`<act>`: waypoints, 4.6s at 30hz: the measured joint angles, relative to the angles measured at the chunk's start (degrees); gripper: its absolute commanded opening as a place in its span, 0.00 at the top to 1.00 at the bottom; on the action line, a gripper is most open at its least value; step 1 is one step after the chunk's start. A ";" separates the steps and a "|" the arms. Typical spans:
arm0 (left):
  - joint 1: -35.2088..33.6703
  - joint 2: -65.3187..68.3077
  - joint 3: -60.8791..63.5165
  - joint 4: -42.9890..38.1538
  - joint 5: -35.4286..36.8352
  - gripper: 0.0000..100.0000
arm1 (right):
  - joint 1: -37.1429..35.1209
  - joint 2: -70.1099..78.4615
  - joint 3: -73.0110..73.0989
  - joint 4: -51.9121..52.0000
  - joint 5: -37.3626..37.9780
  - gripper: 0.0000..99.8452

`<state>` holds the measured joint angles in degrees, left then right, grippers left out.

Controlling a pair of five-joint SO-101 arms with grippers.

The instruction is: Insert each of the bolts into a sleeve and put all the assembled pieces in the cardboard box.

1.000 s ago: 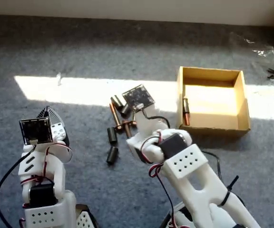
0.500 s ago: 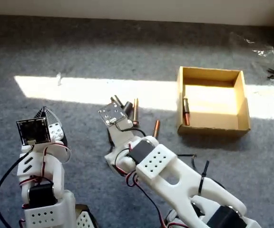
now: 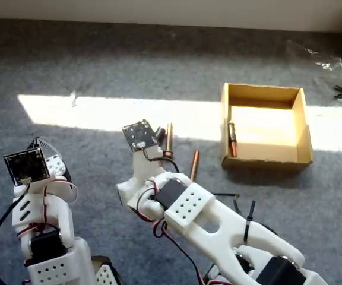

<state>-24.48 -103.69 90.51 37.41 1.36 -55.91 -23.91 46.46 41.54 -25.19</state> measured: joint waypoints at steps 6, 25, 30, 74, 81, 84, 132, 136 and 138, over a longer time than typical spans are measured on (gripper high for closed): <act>-1.76 0.00 0.26 0.00 0.00 0.99 | 0.00 0.00 0.00 0.00 -3.60 0.88; -2.29 -0.09 0.44 0.00 0.00 0.99 | 4.66 5.36 -0.18 1.76 -14.42 0.88; -2.29 -0.09 0.44 0.00 0.00 0.99 | 4.75 12.48 -5.54 5.01 -14.42 0.88; -2.29 -0.09 0.44 0.00 0.00 0.99 | 1.23 14.07 -8.35 2.11 -23.30 0.78; -2.29 -0.09 0.44 0.00 0.00 0.99 | 1.14 20.92 -8.44 2.02 -23.30 0.78; -2.20 -0.09 0.62 0.00 0.00 0.99 | 1.05 24.09 -10.37 2.02 -23.30 0.78; -2.29 -0.09 1.76 0.00 0.00 0.99 | 22.33 25.76 -13.98 16.70 36.31 0.93; -2.29 -0.09 1.76 0.00 0.00 0.99 | 24.62 25.76 -14.15 18.64 42.99 0.93; -2.29 -0.09 1.76 0.00 0.00 0.99 | 25.58 25.76 -14.24 20.04 45.89 0.93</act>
<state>-26.77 -103.78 92.26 37.41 1.36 -30.33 1.85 32.22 61.58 20.70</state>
